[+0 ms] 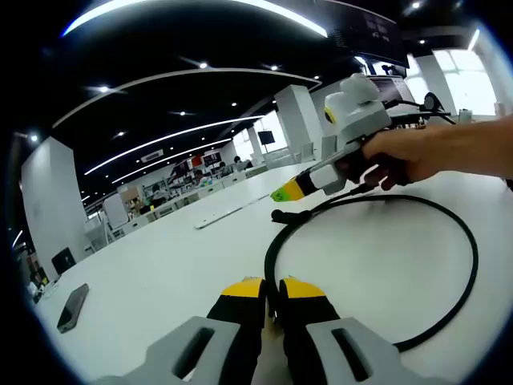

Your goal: Find the charging cable on the desk, coil it up and secure with Velcro.

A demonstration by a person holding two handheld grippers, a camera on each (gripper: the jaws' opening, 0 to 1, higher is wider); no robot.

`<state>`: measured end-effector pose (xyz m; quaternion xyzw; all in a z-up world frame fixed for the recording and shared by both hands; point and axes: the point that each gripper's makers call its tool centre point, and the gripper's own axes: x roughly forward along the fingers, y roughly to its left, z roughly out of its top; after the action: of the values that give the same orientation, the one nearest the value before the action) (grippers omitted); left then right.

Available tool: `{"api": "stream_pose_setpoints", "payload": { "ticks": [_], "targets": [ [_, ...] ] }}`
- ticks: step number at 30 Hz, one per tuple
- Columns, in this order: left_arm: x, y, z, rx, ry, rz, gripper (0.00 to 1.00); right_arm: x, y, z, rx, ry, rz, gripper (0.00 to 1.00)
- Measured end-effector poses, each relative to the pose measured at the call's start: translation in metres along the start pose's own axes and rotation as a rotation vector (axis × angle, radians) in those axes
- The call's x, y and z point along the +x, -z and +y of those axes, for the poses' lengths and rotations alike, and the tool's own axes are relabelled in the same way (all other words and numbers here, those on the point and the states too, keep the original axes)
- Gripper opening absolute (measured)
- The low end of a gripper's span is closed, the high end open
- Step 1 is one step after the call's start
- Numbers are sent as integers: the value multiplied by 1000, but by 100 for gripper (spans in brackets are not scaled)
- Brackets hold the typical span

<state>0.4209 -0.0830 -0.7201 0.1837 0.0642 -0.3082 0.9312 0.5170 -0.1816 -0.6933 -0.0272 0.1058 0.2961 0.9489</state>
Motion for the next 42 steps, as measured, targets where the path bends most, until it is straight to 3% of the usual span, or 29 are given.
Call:
{"api": "stream_pose_setpoints", "payload": {
  "ticks": [8,18,28,42],
  "targets": [
    [-1,-1,1,1,0,0,8,-6,-20,6,-16,-12,-58,9],
    [0,0,1,-1,0,0,8,-18,-48,29,-36,-52,-160,9],
    [0,2,0,1,-2,0,8,-19,-50,33,-3,-72,-201,9],
    [0,4,-1,6,-2,1,8,-23,-52,53,-93,-127,-230,13]
  ]
}}
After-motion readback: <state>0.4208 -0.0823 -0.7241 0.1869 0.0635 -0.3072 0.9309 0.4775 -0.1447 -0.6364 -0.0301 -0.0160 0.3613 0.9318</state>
